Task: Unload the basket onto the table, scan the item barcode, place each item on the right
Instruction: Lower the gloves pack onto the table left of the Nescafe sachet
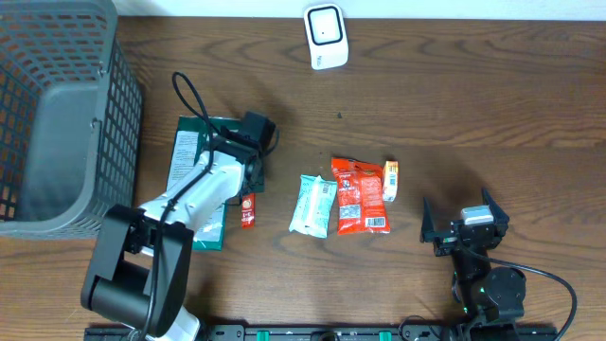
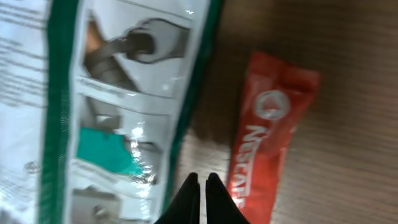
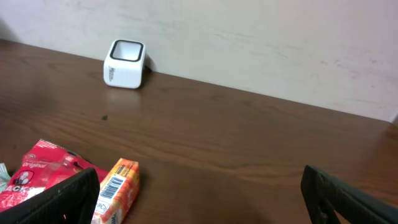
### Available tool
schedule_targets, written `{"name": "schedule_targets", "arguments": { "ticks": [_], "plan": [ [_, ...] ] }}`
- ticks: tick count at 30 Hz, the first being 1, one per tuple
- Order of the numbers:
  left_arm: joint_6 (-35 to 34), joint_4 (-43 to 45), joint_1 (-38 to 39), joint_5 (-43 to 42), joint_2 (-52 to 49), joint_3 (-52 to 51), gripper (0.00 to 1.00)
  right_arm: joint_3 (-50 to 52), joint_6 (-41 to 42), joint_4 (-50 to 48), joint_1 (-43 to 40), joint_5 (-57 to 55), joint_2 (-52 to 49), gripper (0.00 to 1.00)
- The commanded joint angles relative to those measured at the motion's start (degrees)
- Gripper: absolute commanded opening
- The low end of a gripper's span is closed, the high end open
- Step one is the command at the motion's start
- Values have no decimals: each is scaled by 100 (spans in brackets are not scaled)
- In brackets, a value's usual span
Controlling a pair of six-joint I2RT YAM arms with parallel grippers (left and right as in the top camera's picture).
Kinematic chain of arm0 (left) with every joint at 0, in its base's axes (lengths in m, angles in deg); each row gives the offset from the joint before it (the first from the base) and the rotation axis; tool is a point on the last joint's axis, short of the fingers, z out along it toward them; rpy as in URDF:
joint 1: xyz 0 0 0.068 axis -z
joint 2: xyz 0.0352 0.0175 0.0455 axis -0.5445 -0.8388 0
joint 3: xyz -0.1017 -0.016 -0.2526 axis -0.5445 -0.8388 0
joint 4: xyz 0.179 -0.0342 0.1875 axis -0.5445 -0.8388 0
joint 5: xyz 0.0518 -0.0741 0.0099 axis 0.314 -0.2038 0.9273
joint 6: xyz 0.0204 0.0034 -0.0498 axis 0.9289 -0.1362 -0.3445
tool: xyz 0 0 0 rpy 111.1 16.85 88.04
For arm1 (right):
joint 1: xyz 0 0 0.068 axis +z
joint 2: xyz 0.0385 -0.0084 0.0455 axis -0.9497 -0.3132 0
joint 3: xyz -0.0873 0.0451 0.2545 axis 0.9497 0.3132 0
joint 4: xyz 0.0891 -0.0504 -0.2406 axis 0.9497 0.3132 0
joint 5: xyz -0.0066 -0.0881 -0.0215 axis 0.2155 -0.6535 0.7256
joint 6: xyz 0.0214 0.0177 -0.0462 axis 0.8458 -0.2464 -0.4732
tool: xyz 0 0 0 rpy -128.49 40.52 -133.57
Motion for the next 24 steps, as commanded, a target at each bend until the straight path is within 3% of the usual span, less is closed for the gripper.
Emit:
{"name": "schedule_targets", "arguments": {
  "ticks": [1,12,18,21,24],
  "plan": [
    [-146,201,111,-136,-74,-271,8,7,-66,24,17,26,24,99],
    [-243,752,468,-1532,-107,-341,8,7,-66,24,17,26,24,99],
    [214,804,546,-1449,4,-203,8,7,-66,24,17,26,24,99],
    [212,330,452,-833,208,59,8,7,-66,24,17,26,24,99],
    [334,-31,313,-278,483,256,24,7,-66,24,17,26,24,99]
  ]
}}
